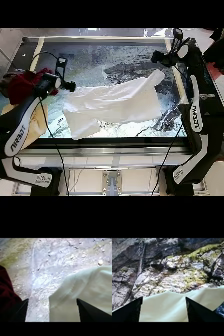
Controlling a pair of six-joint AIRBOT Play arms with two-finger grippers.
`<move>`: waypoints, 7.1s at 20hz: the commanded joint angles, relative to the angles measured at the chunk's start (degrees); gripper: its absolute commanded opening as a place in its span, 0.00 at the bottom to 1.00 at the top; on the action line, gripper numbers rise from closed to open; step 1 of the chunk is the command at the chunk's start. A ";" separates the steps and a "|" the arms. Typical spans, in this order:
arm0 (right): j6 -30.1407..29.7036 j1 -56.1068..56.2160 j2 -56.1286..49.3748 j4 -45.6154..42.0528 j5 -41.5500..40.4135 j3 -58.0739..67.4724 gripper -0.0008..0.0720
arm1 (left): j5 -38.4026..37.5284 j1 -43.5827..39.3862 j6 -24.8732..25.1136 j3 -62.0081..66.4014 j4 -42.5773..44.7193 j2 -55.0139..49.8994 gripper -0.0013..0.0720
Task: Fold the shirts.
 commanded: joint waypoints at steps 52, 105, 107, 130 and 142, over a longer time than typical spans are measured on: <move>-17.22 -15.28 36.44 0.66 28.85 -31.71 0.63 | -16.02 23.32 45.90 -28.15 -66.31 4.11 0.03; -13.31 -4.50 44.33 13.75 3.91 -27.63 0.02 | -32.54 33.09 32.74 6.60 -63.41 33.29 0.03; -13.35 -4.20 34.86 14.12 2.95 -27.63 0.02 | -27.82 21.66 32.44 6.60 -49.77 23.58 0.03; -13.86 -17.84 25.70 1.84 20.13 -19.04 0.67 | -20.09 29.86 19.02 -3.52 -31.52 23.37 0.93; -17.46 -20.48 35.95 10.49 17.68 -44.35 0.68 | -17.57 37.99 25.64 -51.52 -65.70 34.25 0.90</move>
